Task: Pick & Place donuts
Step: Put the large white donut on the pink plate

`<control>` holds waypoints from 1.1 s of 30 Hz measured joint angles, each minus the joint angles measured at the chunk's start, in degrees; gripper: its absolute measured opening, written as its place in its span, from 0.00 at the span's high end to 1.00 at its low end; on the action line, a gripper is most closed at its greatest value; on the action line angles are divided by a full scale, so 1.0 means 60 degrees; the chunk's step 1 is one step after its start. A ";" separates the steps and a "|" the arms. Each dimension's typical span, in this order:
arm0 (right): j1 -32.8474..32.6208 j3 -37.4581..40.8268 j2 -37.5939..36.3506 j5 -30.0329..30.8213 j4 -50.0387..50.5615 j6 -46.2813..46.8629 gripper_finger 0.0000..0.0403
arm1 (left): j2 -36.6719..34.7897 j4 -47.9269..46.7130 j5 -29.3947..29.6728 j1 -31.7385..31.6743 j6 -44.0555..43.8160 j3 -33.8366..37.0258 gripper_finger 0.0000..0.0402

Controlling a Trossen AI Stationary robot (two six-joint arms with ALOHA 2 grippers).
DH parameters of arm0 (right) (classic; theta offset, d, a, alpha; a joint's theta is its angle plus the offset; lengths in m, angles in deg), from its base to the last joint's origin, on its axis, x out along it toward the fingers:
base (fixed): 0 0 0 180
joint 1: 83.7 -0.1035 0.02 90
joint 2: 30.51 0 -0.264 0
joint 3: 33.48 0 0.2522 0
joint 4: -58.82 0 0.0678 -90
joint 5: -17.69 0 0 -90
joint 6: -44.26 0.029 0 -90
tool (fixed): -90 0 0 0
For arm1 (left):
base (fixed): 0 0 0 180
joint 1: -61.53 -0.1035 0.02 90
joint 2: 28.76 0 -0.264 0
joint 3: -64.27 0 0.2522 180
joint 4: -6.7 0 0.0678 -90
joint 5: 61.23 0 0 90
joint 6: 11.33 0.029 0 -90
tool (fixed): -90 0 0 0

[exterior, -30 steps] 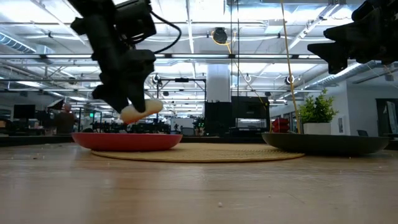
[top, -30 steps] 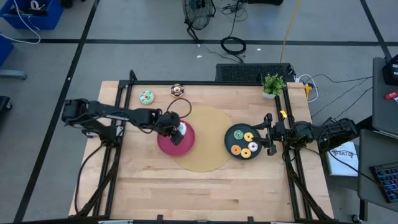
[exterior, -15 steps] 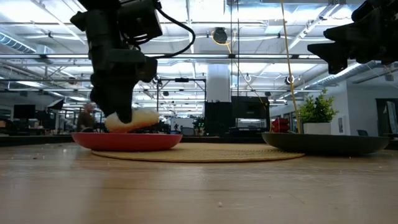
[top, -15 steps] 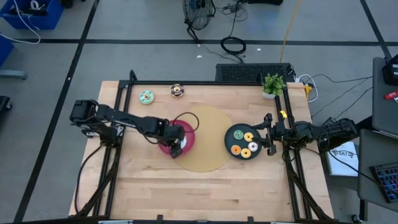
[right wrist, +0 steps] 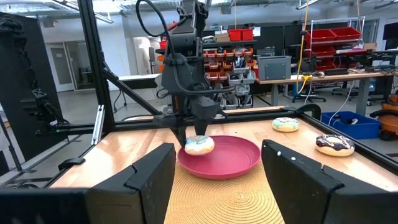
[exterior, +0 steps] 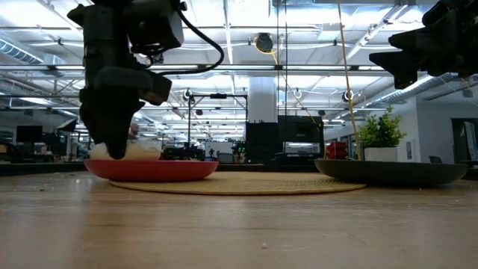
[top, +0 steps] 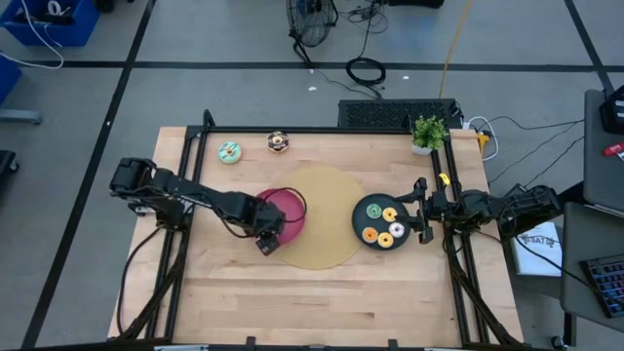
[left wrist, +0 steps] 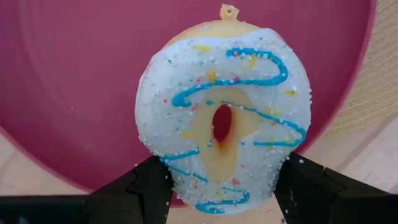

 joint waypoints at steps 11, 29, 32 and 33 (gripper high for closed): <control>-0.0002 0.0001 0.0000 0.0000 0.0000 0.0001 0.44 | 0.0000 0.0958 -0.0051 -0.0002 0.0761 0.0000 0.40; -0.0001 0.0001 0.0000 0.0000 0.0000 -0.0001 0.44 | 0.0000 -0.0079 0.0015 -0.0231 -0.0501 0.0011 0.38; -0.0002 -0.0001 0.0000 0.0000 0.0000 -0.0001 0.44 | 0.0000 -0.0042 0.0115 -0.0228 -0.0521 0.0013 0.32; -0.0002 0.0001 0.0000 -0.0001 0.0000 0.0003 0.44 | 0.0000 -0.0035 0.0182 -0.0228 -0.0536 0.0011 0.30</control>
